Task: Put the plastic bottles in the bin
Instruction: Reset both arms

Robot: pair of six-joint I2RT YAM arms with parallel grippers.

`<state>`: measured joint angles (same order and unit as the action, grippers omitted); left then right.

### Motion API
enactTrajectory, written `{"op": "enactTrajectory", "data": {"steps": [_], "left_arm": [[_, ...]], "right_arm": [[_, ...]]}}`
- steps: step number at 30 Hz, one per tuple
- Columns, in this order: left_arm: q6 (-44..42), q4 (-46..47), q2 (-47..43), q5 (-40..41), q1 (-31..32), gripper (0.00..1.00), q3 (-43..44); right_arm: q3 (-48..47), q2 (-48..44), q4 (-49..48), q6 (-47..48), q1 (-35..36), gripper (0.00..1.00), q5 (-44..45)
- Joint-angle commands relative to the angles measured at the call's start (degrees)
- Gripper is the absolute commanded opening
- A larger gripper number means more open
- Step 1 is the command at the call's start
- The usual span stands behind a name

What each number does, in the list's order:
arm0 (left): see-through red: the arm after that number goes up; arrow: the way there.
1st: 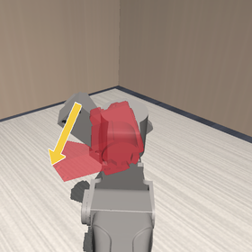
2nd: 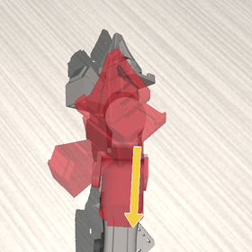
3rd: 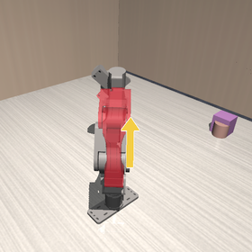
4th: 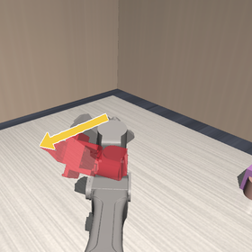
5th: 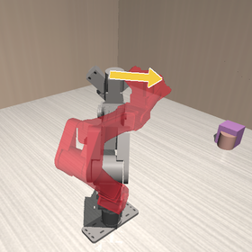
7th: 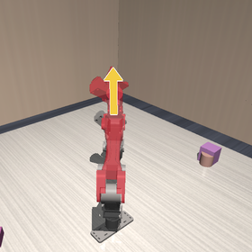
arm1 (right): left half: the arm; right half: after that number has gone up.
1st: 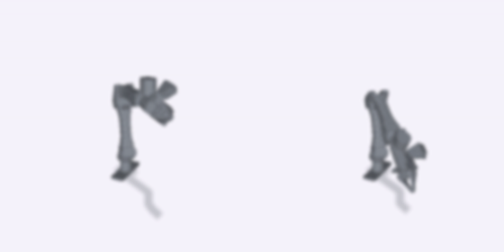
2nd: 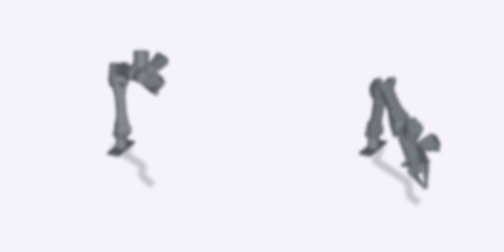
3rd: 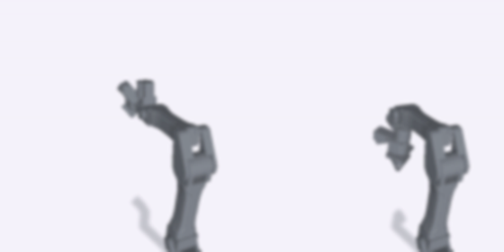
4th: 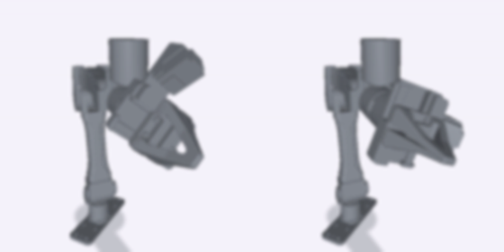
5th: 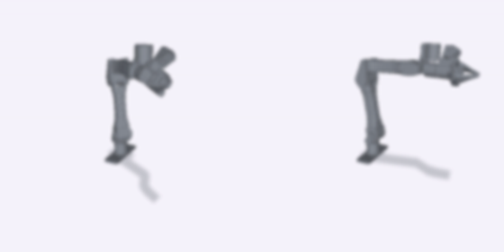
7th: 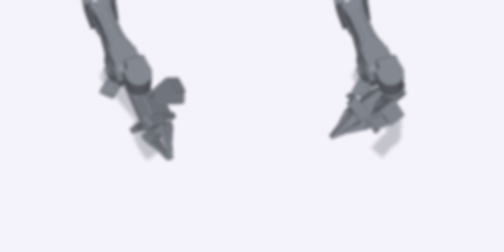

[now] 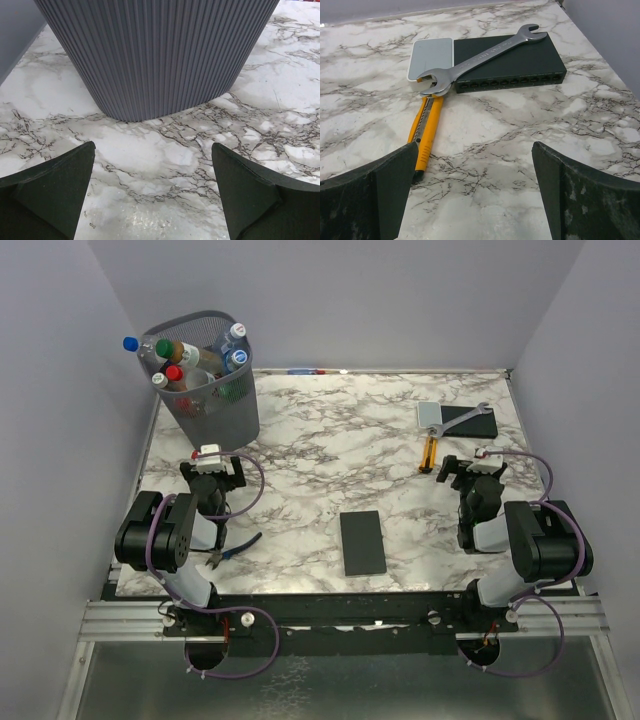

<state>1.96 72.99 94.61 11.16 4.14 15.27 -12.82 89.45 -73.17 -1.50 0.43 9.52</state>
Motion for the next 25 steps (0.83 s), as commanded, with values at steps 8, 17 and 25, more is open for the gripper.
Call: {"op": "enactTrajectory", "data": {"steps": [8, 17, 25], "left_arm": [[0.9, -0.1, -0.1, 0.6, 0.2, 0.99, 0.3], [0.9, -0.1, 0.0, 0.7, 0.2, 0.99, 0.3], [0.3, -0.8, 0.1, 2.3, 1.0, 0.99, 0.7]], "right_arm": [[-0.5, -0.8, 0.2, 0.1, 0.0, 1.00, -0.9], [-0.5, -0.8, 0.1, 0.1, -0.1, 1.00, -0.8], [-0.5, -0.8, 0.1, 0.1, -0.1, 1.00, -0.8]]}}
